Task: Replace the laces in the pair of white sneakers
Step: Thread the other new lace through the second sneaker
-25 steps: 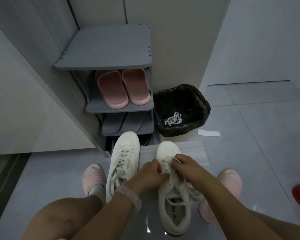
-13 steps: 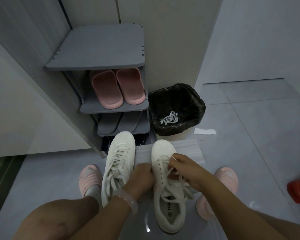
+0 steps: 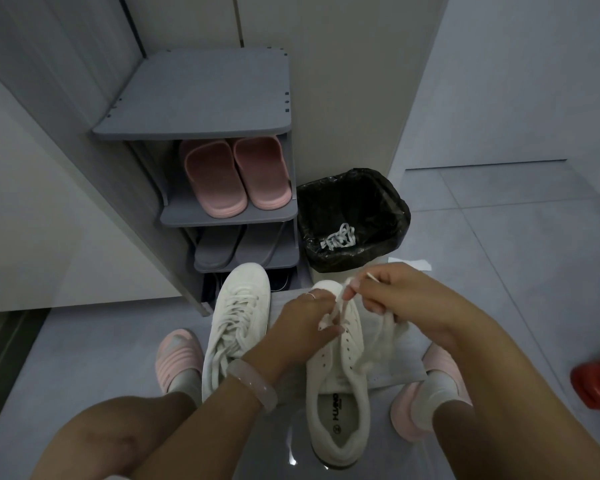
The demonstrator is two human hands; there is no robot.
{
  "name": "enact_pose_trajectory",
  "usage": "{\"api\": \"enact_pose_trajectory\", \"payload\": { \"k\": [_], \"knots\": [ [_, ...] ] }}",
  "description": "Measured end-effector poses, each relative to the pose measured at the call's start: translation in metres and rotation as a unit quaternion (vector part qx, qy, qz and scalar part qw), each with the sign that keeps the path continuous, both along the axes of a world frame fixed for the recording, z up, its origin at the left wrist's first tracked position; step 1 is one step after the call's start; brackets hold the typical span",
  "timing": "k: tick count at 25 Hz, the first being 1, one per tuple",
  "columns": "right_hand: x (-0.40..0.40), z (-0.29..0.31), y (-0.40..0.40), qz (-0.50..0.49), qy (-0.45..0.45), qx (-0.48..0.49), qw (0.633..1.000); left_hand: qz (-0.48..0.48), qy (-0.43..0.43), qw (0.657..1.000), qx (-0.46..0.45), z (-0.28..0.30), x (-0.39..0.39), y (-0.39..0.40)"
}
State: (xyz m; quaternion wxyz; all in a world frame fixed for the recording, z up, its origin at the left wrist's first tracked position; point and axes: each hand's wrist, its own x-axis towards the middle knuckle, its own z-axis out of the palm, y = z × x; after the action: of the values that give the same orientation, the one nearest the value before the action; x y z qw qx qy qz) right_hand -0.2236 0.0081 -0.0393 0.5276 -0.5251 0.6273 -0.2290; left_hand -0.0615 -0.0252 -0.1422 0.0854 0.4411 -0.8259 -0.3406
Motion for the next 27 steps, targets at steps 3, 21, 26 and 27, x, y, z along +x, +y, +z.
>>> {"api": "enact_pose_trajectory", "payload": {
  "k": [3, 21, 26, 27],
  "knots": [
    [0.005, -0.001, -0.004, -0.032, 0.004, -0.074, 0.997, 0.005, 0.103, 0.986, 0.133, 0.023, -0.004, -0.004],
    [0.036, 0.0, 0.003, -0.094, -0.127, -0.164, 0.974, 0.22, 0.269, 0.934, 0.086, 0.106, 0.018, -0.016],
    [-0.02, 0.027, -0.004, -0.339, -0.33, -0.235, 0.849, 0.492, 0.361, 0.792, 0.03, 0.122, 0.073, -0.043],
    [-0.024, 0.028, -0.003, -0.36, -0.332, -0.239, 0.839, 0.518, 0.318, 0.794, -0.024, 0.122, 0.086, -0.048]
  ]
}}
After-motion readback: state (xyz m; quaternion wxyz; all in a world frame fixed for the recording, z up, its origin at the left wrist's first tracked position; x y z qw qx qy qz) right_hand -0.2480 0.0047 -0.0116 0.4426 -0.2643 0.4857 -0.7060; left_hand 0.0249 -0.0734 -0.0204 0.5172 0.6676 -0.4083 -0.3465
